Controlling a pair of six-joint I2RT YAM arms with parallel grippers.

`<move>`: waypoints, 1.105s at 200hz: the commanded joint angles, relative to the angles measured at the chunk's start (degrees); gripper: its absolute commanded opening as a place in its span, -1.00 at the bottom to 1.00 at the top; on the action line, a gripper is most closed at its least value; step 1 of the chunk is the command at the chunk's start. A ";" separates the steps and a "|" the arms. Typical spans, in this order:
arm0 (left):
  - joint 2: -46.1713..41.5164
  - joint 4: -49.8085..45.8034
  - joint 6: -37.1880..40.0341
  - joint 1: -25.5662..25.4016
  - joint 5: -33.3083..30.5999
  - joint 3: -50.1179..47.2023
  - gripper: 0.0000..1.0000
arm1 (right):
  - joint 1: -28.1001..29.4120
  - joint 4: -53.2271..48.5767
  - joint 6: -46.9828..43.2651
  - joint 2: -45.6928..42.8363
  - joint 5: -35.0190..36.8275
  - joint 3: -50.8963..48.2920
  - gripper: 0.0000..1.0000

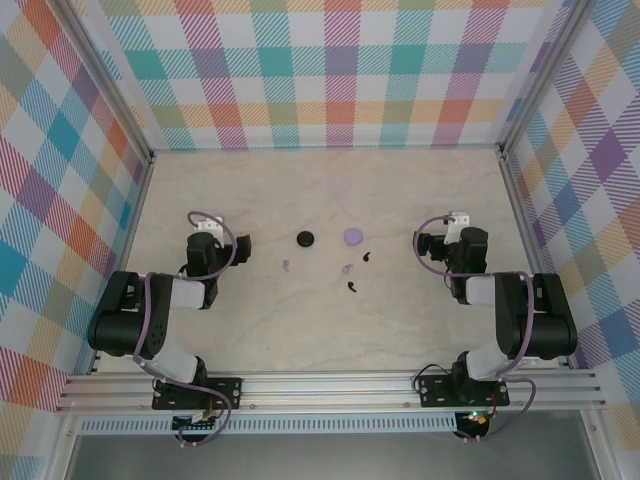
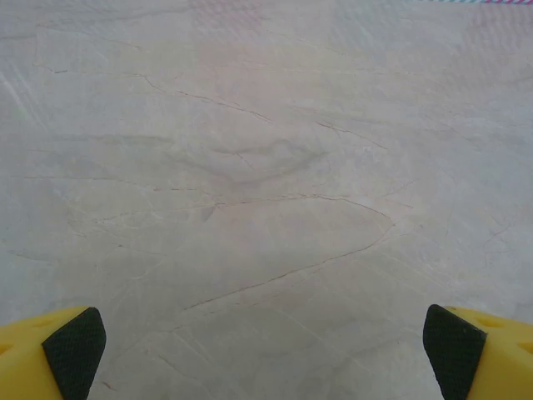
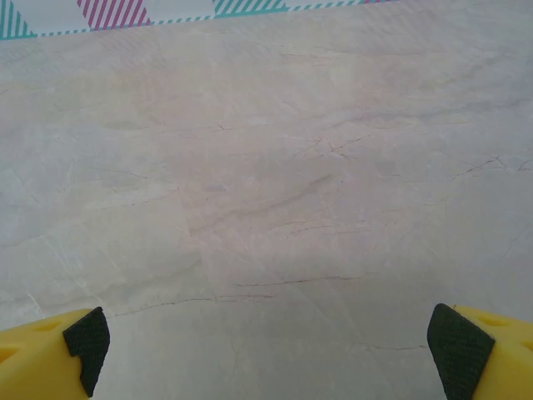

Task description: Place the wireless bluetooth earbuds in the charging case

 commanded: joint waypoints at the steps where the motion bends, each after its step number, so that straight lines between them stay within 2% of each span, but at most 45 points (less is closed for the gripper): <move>1: 0.20 0.69 -0.53 0.93 -0.54 0.66 1.00 | 0.22 1.21 -0.60 -0.08 -0.03 0.88 0.99; 138: -0.08 0.63 -0.63 0.93 -0.80 0.69 1.00 | 0.27 1.11 -0.52 -0.19 0.01 0.93 1.00; 154: -2.10 -4.26 -1.52 0.94 -2.62 2.48 1.00 | 0.27 -6.48 -0.36 -2.05 0.39 4.30 0.99; 185: -6.75 -18.42 -3.96 0.95 -5.08 7.55 1.00 | 0.27 -31.79 2.08 -3.12 0.80 16.21 0.99; 221: -12.34 -34.63 -8.66 0.93 -0.85 13.31 1.00 | 0.52 -48.09 5.44 -1.94 -3.80 24.72 0.99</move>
